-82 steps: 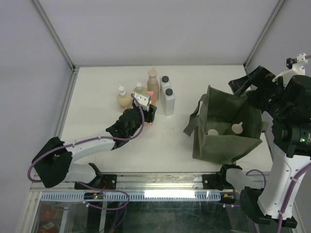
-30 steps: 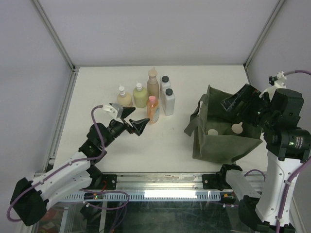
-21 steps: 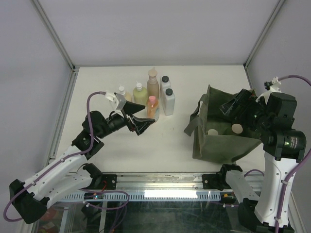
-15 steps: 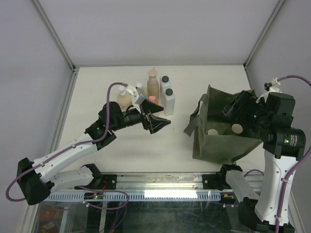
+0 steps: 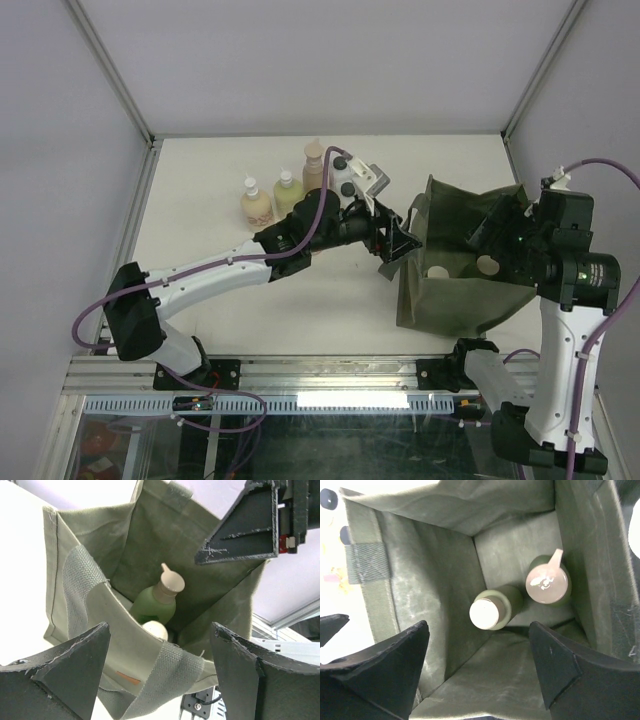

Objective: Take the personal care products out of the canvas bag
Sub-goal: Adjust the canvas bag at the center of the board.

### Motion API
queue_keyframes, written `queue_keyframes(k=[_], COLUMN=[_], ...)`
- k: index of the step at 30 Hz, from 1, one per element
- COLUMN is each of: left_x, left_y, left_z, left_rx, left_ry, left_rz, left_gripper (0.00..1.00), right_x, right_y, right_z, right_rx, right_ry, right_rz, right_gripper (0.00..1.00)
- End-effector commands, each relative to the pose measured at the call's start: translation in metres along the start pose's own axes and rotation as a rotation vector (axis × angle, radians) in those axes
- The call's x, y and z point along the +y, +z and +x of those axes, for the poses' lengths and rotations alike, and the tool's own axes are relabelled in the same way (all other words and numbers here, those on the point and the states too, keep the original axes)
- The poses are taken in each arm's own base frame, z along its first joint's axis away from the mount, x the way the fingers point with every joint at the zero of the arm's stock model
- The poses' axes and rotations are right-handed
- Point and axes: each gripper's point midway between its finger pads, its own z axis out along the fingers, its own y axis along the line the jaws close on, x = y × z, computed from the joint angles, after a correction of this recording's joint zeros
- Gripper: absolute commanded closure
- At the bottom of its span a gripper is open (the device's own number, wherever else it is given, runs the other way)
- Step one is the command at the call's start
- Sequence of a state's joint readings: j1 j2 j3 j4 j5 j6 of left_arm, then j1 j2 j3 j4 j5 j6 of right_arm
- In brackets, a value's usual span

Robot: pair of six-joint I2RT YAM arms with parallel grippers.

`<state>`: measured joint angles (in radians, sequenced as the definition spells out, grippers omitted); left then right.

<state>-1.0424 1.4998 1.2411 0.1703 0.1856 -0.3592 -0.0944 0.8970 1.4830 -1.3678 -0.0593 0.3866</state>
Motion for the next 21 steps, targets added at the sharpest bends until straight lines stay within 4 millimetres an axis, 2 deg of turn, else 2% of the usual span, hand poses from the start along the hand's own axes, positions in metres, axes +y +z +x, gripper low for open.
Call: queue_keyframes(k=[1, 3, 9, 16, 19, 21], left_x=[-0.004, -0.009, -0.027, -0.033, -0.034, -0.039], left_y=[0.01, 0.012, 0.015, 0.002, -0.007, -0.01], left_z=[0.002, 0.012, 0.041, 0.106, 0.135, 0.149], left_rx=[0.03, 0.062, 0.152, 0.323, 0.378, 0.401], left_ry=[-0.036, -0.029, 0.034, 0.14, 0.171, 0.196], left_rz=[-0.023, -0.005, 0.045, 0.066, 0.068, 0.086], left_gripper=[0.19, 0.17, 0.13, 0.14, 0.14, 0.14], right_x=[-0.009, -0.013, -0.012, -0.023, -0.035, -0.043], right_y=[0.004, 0.004, -0.001, 0.013, 0.019, 0.017], right_z=[0.02, 0.033, 0.074, 0.135, 0.143, 0.137], right_rx=[0.046, 0.075, 0.141, 0.283, 0.263, 0.213], right_ry=[0.05, 0.07, 0.142, 0.237, 0.231, 0.211], right_rz=[0.032, 0.038, -0.028, -0.037, 0.005, 0.035], right_gripper=[0.23, 0.31, 0.4, 0.4, 0.39, 0.38])
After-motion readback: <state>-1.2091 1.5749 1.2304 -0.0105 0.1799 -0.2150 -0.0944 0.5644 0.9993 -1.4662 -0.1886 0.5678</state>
